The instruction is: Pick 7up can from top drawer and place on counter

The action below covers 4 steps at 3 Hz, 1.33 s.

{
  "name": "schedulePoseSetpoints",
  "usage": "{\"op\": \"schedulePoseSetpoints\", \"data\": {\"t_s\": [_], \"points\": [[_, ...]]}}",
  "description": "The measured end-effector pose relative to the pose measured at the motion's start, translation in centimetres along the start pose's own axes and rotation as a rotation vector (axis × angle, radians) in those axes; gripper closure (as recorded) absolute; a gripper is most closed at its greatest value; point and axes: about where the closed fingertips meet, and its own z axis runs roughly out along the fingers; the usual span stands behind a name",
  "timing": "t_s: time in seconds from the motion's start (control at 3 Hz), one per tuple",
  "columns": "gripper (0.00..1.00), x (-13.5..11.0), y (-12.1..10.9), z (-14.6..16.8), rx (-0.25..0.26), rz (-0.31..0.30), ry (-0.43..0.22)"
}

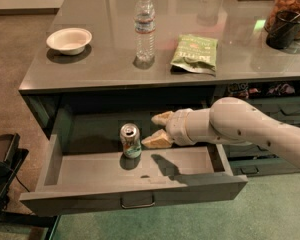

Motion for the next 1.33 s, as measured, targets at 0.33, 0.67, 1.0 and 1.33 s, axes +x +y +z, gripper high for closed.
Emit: {"op": "schedulePoseSetpoints", "data": {"t_s": [0.33, 0.67, 1.0, 1.33], "points": [[0.29, -0.2, 0.2, 0.7, -0.018, -0.003, -0.007], [0.29, -0.5, 0.3, 1.6, -0.035, -0.007, -0.020], [0.27, -1.0, 0.7, 3.3, -0.074, -0.017, -0.032], [0.24, -1.4, 1.6, 5.0, -0.127, -0.027, -0.036]]}}
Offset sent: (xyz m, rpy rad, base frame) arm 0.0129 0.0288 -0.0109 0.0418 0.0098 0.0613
